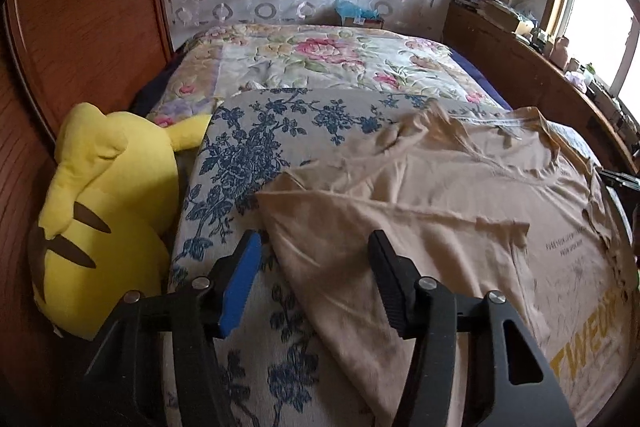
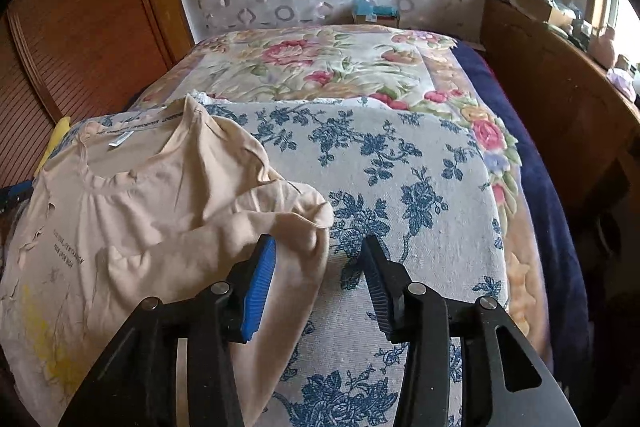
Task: Fold small clothes
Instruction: 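Grasp the folded shirt hem with the right tool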
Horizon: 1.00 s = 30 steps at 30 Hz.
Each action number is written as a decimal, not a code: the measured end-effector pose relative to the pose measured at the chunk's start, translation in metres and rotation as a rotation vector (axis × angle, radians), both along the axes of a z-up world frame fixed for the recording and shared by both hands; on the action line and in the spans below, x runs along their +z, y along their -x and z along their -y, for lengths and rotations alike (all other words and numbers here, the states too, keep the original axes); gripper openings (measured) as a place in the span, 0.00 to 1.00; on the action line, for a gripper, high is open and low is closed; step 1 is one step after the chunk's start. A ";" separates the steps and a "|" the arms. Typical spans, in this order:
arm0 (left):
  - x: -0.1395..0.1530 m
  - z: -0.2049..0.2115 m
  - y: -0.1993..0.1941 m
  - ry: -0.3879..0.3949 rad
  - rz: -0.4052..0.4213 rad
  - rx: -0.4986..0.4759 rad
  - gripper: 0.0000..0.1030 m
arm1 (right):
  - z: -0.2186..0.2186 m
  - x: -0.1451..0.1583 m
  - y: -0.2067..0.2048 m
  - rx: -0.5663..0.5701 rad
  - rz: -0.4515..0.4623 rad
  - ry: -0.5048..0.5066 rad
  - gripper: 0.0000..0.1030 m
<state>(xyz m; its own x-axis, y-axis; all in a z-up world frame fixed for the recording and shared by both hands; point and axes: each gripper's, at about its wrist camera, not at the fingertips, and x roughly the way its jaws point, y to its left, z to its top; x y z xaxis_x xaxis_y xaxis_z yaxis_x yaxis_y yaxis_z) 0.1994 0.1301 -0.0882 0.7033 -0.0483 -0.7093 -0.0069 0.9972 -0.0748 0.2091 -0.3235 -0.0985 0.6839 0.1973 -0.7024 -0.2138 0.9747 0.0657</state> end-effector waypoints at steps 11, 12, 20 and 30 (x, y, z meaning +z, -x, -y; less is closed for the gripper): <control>-0.003 -0.002 -0.018 -0.021 -0.030 0.004 0.50 | -0.008 -0.002 0.002 0.003 0.024 0.022 0.48; -0.003 -0.001 -0.018 -0.023 -0.030 0.003 0.50 | -0.008 -0.002 0.002 0.003 0.024 0.023 0.48; -0.004 -0.001 -0.022 -0.037 -0.023 0.003 0.50 | -0.010 -0.002 0.002 0.003 0.014 0.027 0.49; -0.002 -0.001 -0.025 -0.039 -0.021 -0.027 0.30 | -0.038 0.004 -0.009 0.086 -0.015 0.082 0.20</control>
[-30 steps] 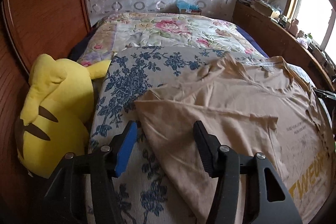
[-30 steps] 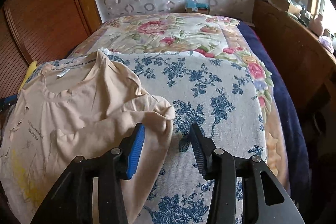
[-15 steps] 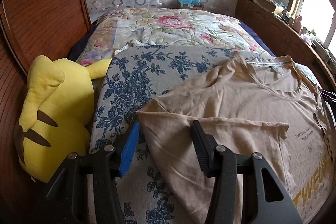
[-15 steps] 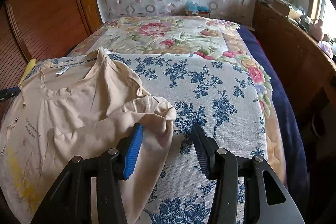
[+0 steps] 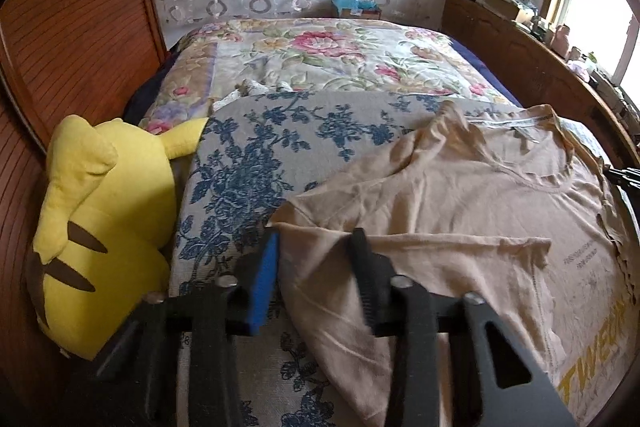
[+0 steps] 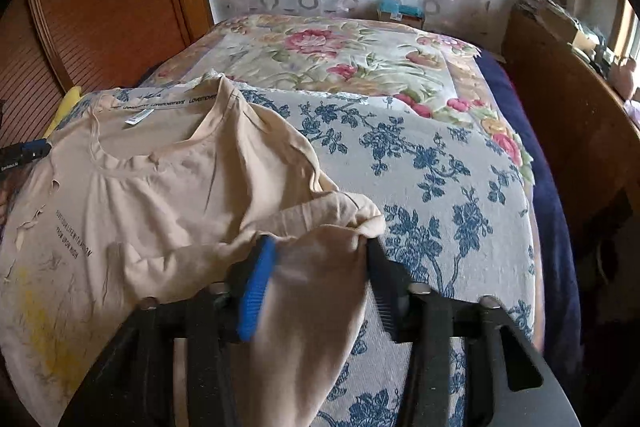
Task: Fold small clothes
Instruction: 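Grasp the folded shirt hem with the right tool, then grasp the shirt hem with the left tool while the right tool holds the hem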
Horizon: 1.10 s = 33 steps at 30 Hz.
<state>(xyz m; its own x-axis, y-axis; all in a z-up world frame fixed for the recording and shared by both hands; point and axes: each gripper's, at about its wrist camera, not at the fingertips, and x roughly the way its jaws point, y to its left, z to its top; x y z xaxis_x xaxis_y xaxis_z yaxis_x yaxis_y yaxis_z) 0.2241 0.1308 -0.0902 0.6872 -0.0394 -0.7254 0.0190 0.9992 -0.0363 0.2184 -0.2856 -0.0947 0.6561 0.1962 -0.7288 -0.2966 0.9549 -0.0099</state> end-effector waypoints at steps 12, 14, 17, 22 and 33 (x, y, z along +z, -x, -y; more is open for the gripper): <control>0.001 0.002 -0.003 -0.024 -0.002 -0.007 0.11 | 0.032 0.013 0.008 -0.058 0.041 0.001 0.05; 0.004 0.005 0.001 -0.011 0.001 -0.025 0.06 | 0.027 0.014 0.011 -0.040 0.051 -0.006 0.05; 0.016 0.013 0.025 0.021 0.055 -0.053 0.05 | 0.020 0.020 0.024 0.001 0.092 -0.037 0.05; 0.029 0.032 0.086 0.045 0.156 -0.105 0.05 | 0.015 0.039 0.073 0.078 0.169 -0.091 0.05; 0.021 0.029 0.203 0.139 0.278 -0.061 0.05 | 0.051 0.025 0.194 0.107 0.240 -0.204 0.05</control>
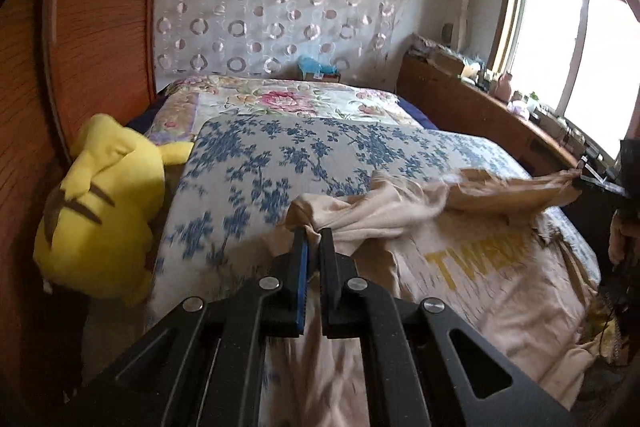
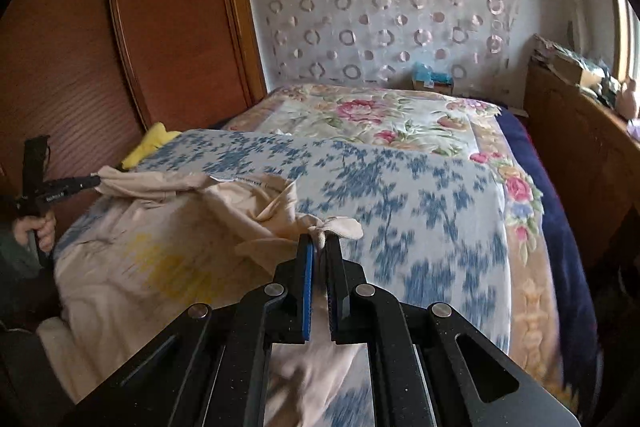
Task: Fold small clothes
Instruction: 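Grasp the shirt hem with the left tool while the right tool holds the hem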
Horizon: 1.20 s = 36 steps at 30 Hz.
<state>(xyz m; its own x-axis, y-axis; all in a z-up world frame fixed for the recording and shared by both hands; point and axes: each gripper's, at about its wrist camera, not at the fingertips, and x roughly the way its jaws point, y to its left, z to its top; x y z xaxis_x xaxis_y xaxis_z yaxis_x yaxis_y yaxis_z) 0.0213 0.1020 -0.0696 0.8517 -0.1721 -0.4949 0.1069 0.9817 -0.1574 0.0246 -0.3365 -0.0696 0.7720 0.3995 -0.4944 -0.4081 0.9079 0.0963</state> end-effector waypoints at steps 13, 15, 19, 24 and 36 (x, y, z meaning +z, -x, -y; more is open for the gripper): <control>0.005 -0.004 0.065 -0.045 -0.004 0.034 0.05 | 0.018 0.010 0.065 -0.031 0.000 0.035 0.05; -0.003 0.000 0.063 -0.067 -0.036 -0.003 0.05 | 0.018 0.007 0.068 -0.032 -0.017 0.051 0.05; -0.022 0.006 0.054 -0.090 -0.103 -0.019 0.05 | 0.014 -0.017 0.063 -0.053 -0.102 0.104 0.06; -0.026 0.009 0.055 -0.102 -0.114 -0.024 0.18 | 0.006 -0.041 0.047 -0.063 -0.162 0.130 0.06; -0.003 0.001 0.043 -0.108 -0.066 -0.023 0.77 | 0.009 -0.015 0.051 -0.115 -0.079 0.168 0.37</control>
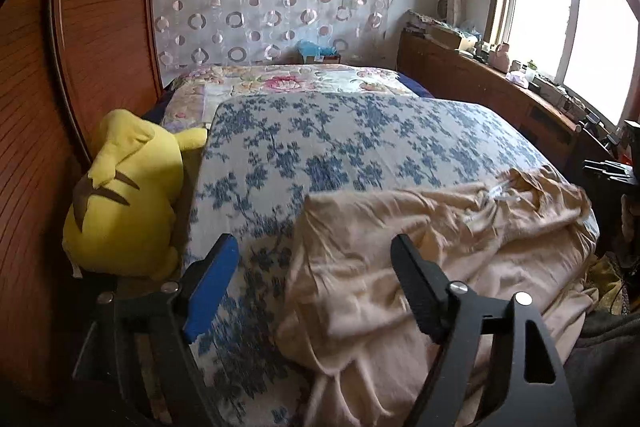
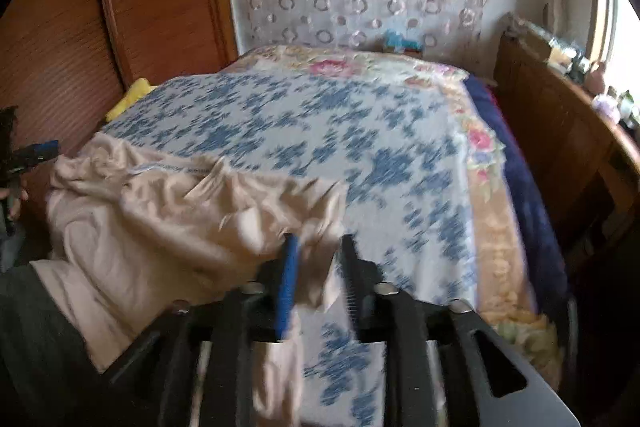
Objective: Fold small clothes
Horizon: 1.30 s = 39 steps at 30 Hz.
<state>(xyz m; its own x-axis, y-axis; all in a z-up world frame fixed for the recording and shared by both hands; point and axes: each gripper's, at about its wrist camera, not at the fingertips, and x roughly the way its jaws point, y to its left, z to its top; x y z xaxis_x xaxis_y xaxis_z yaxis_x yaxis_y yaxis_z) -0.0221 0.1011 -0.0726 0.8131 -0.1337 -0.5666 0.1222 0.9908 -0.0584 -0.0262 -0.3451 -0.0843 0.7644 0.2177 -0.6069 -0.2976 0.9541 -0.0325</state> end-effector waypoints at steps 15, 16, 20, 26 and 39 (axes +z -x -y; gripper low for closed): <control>-0.021 0.005 -0.086 -0.103 -0.142 -0.015 0.77 | -0.024 -0.032 -0.079 0.031 -0.074 -0.006 0.46; -0.023 0.005 -0.087 -0.104 -0.151 -0.018 0.77 | -0.025 -0.034 -0.082 0.029 -0.082 -0.005 0.46; -0.034 0.006 -0.091 -0.083 -0.207 -0.034 0.77 | -0.026 -0.038 -0.090 0.023 -0.102 0.000 0.47; -0.043 0.011 -0.090 -0.061 -0.233 -0.068 0.63 | -0.025 -0.047 -0.102 0.015 -0.136 -0.004 0.54; -0.046 0.021 -0.094 -0.061 -0.239 -0.077 0.55 | -0.030 -0.049 -0.106 0.045 -0.159 -0.022 0.55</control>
<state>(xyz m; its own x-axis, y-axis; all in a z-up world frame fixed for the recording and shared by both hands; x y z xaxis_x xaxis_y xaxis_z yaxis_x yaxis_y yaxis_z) 0.0721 0.0805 -0.1181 0.6441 -0.1501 -0.7501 0.1875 0.9816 -0.0355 0.0800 -0.3154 -0.1336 0.6482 0.2641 -0.7142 -0.3401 0.9396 0.0388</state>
